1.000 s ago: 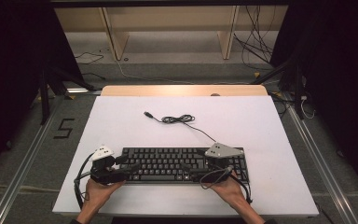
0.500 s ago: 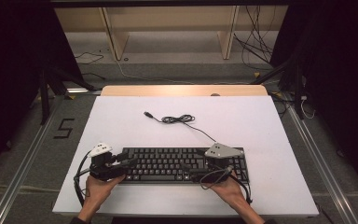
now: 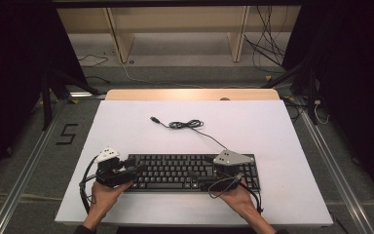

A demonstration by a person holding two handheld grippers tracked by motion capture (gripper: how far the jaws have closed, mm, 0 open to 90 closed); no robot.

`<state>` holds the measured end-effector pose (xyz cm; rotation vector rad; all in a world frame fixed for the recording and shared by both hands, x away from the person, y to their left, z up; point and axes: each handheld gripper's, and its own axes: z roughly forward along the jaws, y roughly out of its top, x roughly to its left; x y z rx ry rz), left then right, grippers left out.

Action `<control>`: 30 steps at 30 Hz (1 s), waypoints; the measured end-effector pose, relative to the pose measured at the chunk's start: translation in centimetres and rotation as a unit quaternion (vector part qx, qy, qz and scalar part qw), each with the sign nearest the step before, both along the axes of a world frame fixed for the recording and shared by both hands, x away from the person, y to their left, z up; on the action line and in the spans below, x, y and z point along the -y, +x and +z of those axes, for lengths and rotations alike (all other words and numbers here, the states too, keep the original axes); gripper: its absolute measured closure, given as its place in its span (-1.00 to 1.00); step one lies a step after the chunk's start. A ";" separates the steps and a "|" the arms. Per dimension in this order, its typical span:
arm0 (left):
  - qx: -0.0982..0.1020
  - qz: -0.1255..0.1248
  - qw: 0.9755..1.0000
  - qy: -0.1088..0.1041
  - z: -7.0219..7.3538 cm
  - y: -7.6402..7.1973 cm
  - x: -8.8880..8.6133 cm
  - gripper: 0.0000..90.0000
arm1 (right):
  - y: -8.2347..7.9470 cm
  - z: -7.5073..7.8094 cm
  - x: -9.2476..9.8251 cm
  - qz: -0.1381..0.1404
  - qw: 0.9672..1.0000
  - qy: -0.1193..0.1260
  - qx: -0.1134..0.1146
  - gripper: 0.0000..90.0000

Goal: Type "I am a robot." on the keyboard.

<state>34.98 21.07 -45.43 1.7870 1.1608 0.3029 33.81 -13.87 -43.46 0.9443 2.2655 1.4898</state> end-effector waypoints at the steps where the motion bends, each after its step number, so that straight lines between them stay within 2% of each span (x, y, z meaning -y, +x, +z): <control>1: 0.000 -0.001 1.000 0.007 0.0 0.1 0.0 0.18 | 0.0 0.0 0.0 0.000 1.000 0.000 0.001 -0.47; 7: -0.002 -0.006 1.000 0.015 0.0 0.3 0.3 0.53 | 0.0 0.0 0.0 0.001 1.000 0.000 0.000 -0.47; 16: -0.015 -0.017 0.999 0.028 -0.4 0.6 0.6 0.80 | -0.1 -0.1 -0.3 0.004 1.000 0.000 -0.002 -0.46; 20: -0.022 -0.038 0.998 0.037 -0.6 0.4 1.0 0.96 | -0.2 -0.1 -0.4 0.006 1.000 -0.001 -0.002 -0.46; 24: -0.030 -0.052 0.997 0.038 -0.7 0.2 1.4 0.98 | -0.1 -0.1 -0.3 0.005 1.000 -0.001 -0.001 -0.46; 25: -0.035 -0.063 0.997 0.041 -0.9 0.0 1.7 0.98 | -0.1 -0.1 -0.3 0.005 1.000 -0.001 -0.001 -0.46; 30: -0.047 -0.081 0.994 0.049 -1.4 -0.4 2.6 0.98 | -0.1 0.0 -0.3 0.005 1.000 -0.001 0.000 -0.46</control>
